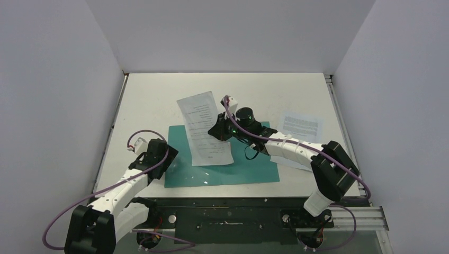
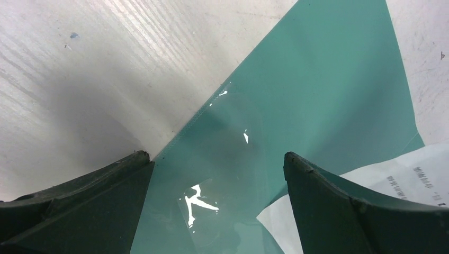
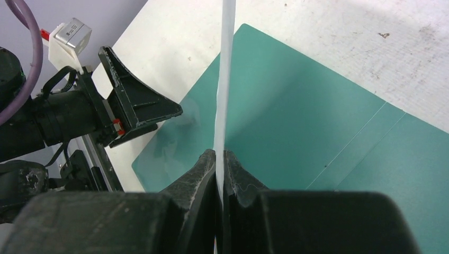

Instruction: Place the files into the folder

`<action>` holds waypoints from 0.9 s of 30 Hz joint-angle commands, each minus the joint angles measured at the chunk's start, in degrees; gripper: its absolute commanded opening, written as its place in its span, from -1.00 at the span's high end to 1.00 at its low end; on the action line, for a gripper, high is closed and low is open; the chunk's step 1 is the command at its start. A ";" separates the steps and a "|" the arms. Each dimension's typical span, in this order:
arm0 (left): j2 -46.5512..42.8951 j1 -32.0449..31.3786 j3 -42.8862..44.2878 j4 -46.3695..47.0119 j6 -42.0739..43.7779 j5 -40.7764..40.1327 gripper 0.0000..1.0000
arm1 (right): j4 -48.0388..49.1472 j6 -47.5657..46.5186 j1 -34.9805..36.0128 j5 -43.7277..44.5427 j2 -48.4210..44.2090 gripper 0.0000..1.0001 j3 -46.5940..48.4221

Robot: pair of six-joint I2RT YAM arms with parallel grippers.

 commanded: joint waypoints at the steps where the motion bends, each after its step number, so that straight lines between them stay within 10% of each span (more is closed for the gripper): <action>1: 1.55 0.27 -2.82 0.21 -0.74 2.71 -0.93 | 7.25 1.57 -0.15 -2.93 0.74 0.89 -1.63; 27: 2.40 0.25 -3.89 2.03 -0.16 5.60 -0.93 | 22.49 12.29 0.32 -6.56 6.73 0.89 -8.54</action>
